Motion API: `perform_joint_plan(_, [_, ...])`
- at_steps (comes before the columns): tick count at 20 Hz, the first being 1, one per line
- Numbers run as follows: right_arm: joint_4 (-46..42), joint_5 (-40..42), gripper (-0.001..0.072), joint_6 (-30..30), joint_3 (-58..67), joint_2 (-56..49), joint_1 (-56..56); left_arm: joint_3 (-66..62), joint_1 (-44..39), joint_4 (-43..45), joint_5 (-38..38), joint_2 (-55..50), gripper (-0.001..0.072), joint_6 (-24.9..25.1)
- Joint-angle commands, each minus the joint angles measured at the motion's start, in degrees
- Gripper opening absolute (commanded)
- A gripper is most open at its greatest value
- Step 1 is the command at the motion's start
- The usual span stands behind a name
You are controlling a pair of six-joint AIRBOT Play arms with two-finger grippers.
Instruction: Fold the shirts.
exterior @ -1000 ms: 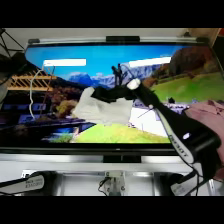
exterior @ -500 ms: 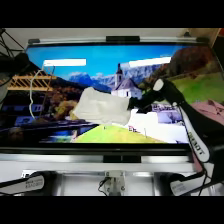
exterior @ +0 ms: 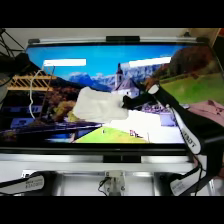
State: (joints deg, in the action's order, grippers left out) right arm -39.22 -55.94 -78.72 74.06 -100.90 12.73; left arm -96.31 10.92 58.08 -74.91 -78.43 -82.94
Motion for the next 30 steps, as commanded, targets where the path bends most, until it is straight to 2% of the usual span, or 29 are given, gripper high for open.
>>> perform_joint_plan(1, [13.6,-3.7,0.0043,13.2,4.5,1.2,-2.1,0.0,0.0,0.0,0.0,0.0,0.0027,0.0])
perform_joint_plan(3, [12.1,-10.1,0.0043,12.9,9.8,4.2,-5.2,0.0,0.0,0.0,0.0,0.0,0.0027,0.0])
perform_joint_plan(7, [0.0,-19.8,0.0043,0.7,17.5,10.7,-13.6,0.0,0.0,0.0,0.0,0.0,0.0027,0.0])
perform_joint_plan(11, [-7.3,-26.9,0.0043,-5.4,21.8,16.0,-25.0,0.0,0.0,0.0,0.0,0.0,0.0027,0.0])
perform_joint_plan(13, [-8.7,-28.2,0.0043,-3.2,22.4,17.6,-30.4,0.0,0.0,0.0,0.0,-0.1,0.0028,0.4])
perform_joint_plan(22, [-14.1,-27.6,0.0043,-3.1,23.8,19.0,-48.3,0.0,-2.8,0.0,0.0,-0.1,0.0027,0.5])
perform_joint_plan(27, [-14.1,-27.5,0.0043,-3.1,35.2,19.0,-52.4,0.0,-4.6,0.0,0.0,-0.1,0.0027,1.3])
perform_joint_plan(30, [-17.9,-27.1,0.0043,-3.1,41.8,19.0,-52.6,0.0,-4.7,0.0,0.0,-0.1,0.0027,1.5])
